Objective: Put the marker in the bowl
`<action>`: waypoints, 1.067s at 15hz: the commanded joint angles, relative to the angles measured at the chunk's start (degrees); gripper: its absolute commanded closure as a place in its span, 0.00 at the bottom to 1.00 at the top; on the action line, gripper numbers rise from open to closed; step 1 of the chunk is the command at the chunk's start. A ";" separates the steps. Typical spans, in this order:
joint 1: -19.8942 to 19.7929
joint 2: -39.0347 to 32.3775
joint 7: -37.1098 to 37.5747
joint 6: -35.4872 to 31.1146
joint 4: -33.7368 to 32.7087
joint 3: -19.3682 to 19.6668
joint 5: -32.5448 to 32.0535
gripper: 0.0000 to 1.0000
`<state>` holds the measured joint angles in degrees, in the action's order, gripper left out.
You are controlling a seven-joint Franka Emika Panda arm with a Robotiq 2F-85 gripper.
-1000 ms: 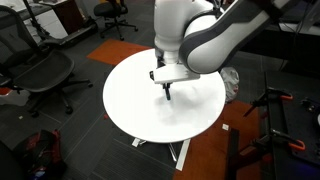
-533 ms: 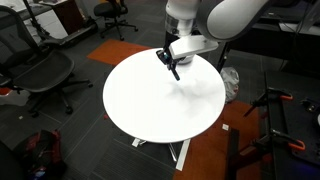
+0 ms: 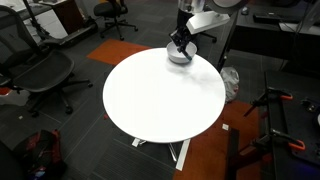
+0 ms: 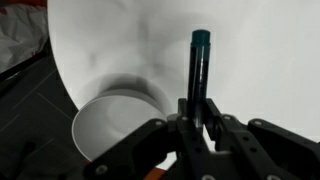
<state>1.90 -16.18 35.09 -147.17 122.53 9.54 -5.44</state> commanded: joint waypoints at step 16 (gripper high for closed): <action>-11.10 -13.21 -17.92 6.22 -17.30 0.48 7.58 0.95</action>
<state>-7.91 -25.94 20.23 -144.15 110.32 10.29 -0.15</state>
